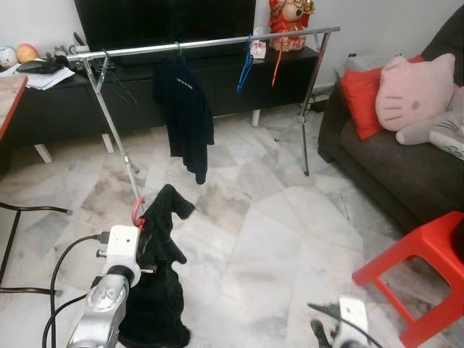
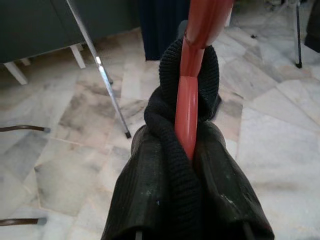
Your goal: Hang hanger
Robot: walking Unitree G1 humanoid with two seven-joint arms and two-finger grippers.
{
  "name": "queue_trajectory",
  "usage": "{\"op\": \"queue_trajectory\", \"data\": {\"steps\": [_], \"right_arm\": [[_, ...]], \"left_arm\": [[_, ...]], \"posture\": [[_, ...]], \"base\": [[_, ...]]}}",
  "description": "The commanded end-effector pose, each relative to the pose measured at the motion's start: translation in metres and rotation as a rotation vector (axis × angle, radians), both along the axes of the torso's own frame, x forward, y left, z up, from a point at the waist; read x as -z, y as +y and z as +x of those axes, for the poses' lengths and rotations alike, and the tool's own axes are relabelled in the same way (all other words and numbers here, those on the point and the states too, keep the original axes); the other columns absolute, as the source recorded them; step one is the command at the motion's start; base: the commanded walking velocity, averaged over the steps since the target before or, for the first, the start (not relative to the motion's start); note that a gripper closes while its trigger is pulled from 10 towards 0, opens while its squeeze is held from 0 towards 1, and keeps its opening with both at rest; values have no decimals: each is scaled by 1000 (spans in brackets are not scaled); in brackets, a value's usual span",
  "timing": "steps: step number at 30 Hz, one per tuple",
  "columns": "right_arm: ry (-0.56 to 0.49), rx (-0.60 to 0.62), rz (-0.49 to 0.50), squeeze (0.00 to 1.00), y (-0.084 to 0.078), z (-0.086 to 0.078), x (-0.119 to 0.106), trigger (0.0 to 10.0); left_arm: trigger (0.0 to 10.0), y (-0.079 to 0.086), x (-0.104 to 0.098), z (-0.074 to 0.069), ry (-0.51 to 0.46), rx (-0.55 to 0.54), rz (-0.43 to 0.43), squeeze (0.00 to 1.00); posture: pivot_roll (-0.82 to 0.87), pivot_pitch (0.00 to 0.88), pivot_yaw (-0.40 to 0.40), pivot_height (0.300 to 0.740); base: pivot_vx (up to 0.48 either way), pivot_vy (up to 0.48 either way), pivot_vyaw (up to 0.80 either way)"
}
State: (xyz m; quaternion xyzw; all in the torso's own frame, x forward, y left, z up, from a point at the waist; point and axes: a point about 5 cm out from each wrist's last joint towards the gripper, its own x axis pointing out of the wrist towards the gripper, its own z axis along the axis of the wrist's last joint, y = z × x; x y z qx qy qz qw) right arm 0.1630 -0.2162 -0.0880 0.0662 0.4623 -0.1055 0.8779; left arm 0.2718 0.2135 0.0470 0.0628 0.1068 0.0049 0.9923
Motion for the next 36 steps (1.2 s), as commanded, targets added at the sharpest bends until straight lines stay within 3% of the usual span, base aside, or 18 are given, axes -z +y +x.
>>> {"op": "queue_trajectory", "data": {"steps": [1,6,11,14,23,36], "right_arm": [[6,-1,4,0,5,-2,2,10000],[30,6,0,0,6,-7,4,10000],[18,9,0,0,9,6,0,10000],[20,5,-3,0,9,6,0,10000],[74,-73,-6,0,9,-13,8,10000],[86,-103,-1,0,7,-21,10,10000]], "left_arm": [[10000,-3,-17,5,-100,19,-20,0],[10000,-13,-15,10,-86,51,-26,0],[10000,-21,-16,15,-78,64,-55,0],[10000,-23,-16,16,-75,72,-55,0],[10000,-31,-13,14,-69,67,-66,0],[10000,-35,-8,6,-58,59,-80,0]], "posture": [[-79,0,24,740],[-92,0,43,740],[-100,0,52,740],[-99,0,53,740],[-88,0,23,740],[-106,0,12,740]], "base": [[0,0,0],[0,0,0],[0,0,0],[0,0,0],[316,0,0],[386,0,0]]}}
